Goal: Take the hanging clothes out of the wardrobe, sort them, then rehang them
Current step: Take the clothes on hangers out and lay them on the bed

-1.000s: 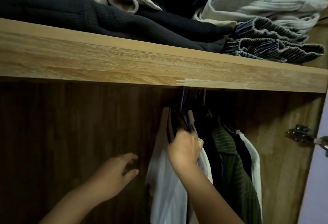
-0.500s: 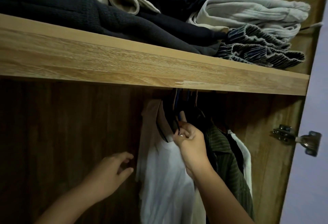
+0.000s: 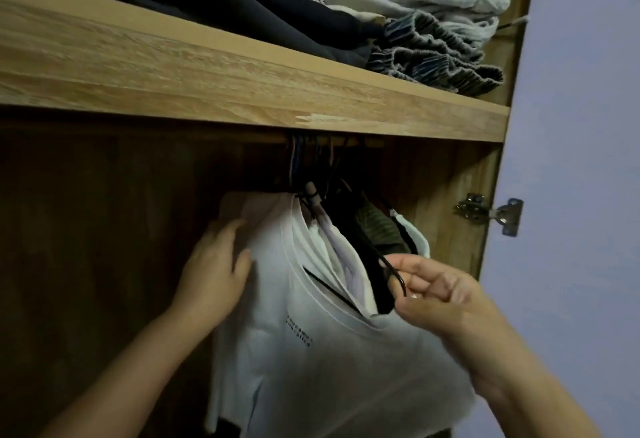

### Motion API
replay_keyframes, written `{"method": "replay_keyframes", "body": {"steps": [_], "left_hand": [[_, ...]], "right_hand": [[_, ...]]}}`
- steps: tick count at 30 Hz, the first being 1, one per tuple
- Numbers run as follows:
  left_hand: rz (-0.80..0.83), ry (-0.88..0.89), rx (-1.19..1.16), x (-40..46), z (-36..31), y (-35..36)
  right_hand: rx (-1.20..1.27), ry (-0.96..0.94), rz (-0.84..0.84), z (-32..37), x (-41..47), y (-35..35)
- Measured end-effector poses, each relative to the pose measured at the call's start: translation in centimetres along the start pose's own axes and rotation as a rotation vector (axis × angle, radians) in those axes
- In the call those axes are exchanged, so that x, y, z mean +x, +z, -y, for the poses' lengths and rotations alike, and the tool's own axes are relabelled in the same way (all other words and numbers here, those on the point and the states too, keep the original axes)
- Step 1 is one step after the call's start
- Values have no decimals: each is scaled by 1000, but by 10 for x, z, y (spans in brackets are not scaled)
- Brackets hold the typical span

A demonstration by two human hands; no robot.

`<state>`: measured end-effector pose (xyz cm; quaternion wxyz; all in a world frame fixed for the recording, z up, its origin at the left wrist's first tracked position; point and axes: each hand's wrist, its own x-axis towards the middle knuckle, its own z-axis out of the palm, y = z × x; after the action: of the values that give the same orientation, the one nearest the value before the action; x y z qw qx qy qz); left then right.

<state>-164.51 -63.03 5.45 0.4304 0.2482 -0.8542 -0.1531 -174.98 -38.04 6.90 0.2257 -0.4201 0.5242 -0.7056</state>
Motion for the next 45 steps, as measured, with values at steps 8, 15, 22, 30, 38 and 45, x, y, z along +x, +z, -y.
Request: {"method": "replay_keyframes", "body": {"steps": [8, 15, 22, 30, 38, 45], "left_hand": [[13, 391, 122, -4, -50, 13], [-10, 496, -143, -58, -117, 22], [84, 492, -342, -149, -224, 57], [259, 636, -606, -265, -352, 91], [433, 884, -912, -364, -487, 110], [723, 1075, -1147, -446, -588, 119]], "right_hand": [[-121, 64, 28, 35, -80, -36], [-423, 59, -174, 71, -171, -75], [-834, 118, -562, 113, -309, -122], [-1452, 246, -920, 148, -476, -147], [-1718, 376, -1302, 178, -616, -141], [-1740, 504, -1759, 188, -705, -103]]}}
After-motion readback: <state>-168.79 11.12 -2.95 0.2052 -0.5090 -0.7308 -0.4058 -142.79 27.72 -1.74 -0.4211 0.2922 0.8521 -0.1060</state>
